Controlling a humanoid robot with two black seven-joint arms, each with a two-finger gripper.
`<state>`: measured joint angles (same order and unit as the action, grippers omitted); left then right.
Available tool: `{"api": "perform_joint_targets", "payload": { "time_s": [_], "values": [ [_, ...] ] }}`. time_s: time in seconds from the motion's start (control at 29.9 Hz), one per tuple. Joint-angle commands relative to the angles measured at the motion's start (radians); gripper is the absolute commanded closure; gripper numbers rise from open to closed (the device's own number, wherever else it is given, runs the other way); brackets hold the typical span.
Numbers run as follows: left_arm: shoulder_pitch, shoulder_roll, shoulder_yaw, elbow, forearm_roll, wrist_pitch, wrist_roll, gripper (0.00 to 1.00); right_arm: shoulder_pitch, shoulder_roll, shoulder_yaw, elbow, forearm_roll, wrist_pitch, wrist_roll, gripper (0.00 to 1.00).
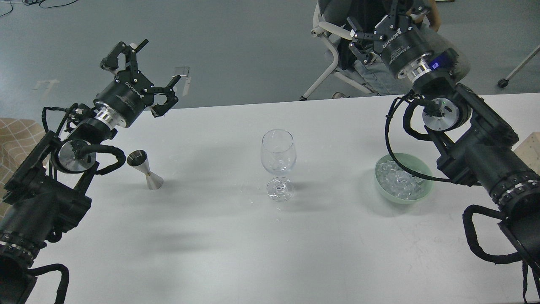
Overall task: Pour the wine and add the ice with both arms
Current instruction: 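Lower the left gripper toward the metal jigger on the table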
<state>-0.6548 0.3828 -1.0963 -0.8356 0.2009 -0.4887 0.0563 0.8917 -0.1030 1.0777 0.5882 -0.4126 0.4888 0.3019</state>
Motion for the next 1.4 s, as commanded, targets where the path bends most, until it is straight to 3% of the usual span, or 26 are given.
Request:
{"api": "perform_joint_targets", "payload": {
  "time_s": [0.0,0.3,0.53,0.74,0.97,1.14,1.37],
  "values": [
    [0.000,-0.005,0.003,-0.004,0.003,0.000,0.000,0.01,-0.004,0.002,0.021,0.004,0.000,0.000,0.000,0.00],
    [-0.046,0.005,-0.010,0.024,-0.006,0.000,0.017,0.01,0.019,0.000,0.021,0.010,0.000,0.000,-0.007,0.00],
    [-0.086,0.001,-0.022,0.107,-0.023,0.000,0.004,0.01,0.023,0.000,0.022,0.005,0.001,0.000,-0.003,0.00],
    [-0.092,-0.002,-0.024,0.105,-0.028,0.000,-0.026,0.01,0.024,0.000,0.021,0.005,0.001,0.000,-0.001,0.00],
    [-0.098,0.005,-0.005,0.092,-0.009,0.000,-0.027,0.01,0.024,0.002,0.022,0.004,0.003,0.000,0.000,0.00],
    [-0.089,0.016,-0.007,0.056,-0.006,0.000,-0.027,0.01,0.024,0.005,0.033,0.004,0.001,0.000,0.002,0.00],
    [-0.025,0.071,-0.004,-0.151,0.084,0.000,-0.026,0.01,0.021,0.003,0.033,0.007,0.001,0.000,0.002,0.00]
  ]
}}
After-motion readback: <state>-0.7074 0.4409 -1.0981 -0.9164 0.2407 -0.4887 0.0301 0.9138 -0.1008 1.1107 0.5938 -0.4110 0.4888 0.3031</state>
